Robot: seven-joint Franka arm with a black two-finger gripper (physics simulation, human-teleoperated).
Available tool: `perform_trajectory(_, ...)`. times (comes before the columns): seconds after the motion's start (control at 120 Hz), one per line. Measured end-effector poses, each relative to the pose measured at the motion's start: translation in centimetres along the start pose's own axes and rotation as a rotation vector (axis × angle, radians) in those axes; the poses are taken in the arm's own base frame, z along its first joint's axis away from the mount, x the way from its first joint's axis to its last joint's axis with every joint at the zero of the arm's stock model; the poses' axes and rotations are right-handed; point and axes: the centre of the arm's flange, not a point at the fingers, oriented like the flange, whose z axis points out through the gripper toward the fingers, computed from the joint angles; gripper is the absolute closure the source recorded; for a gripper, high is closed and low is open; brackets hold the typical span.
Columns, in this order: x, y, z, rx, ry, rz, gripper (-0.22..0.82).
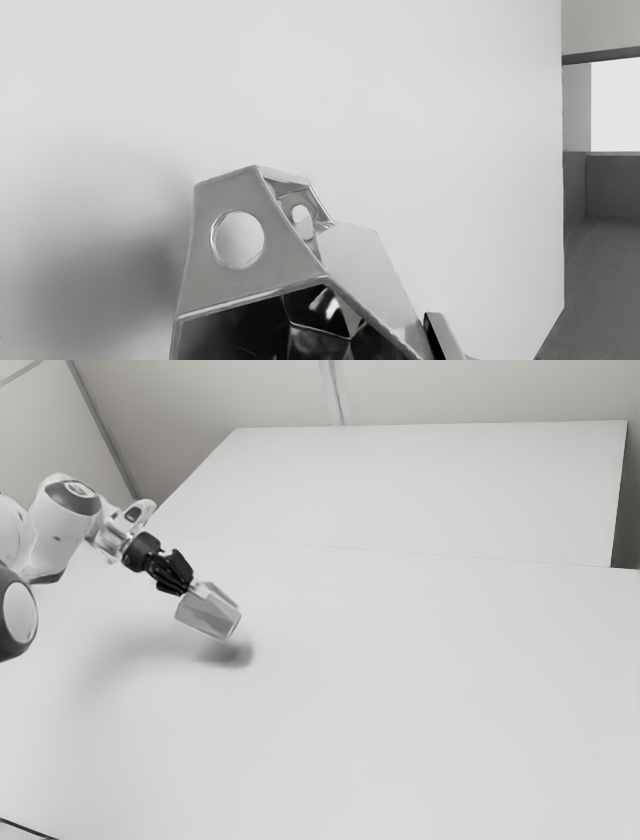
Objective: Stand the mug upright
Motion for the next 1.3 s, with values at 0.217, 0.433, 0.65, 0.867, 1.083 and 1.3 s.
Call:
perform_trajectory(0.217, 1.3, 7.9, 3.2, 0.353, -0.200, 0.091, 0.78)
perform_trajectory(0.433, 0.6, 10.5, 6.2, 0.645, -0.260, 0.120, 0.79)
perform_trajectory(0.65, -0.3, 9.0, 10.6, 0.754, -0.216, 0.098, 0.79)
perform_trajectory(0.867, -0.6, 8.6, 13.1, 0.822, -0.161, 0.089, 0.79)
perform_trajectory(1.083, -0.5, 8.9, 13.4, 0.841, -0.099, 0.057, 0.37)
perform_trajectory(1.3, -0.9, 14.1, 10.9, 0.862, -0.002, 0.079, 0.13)
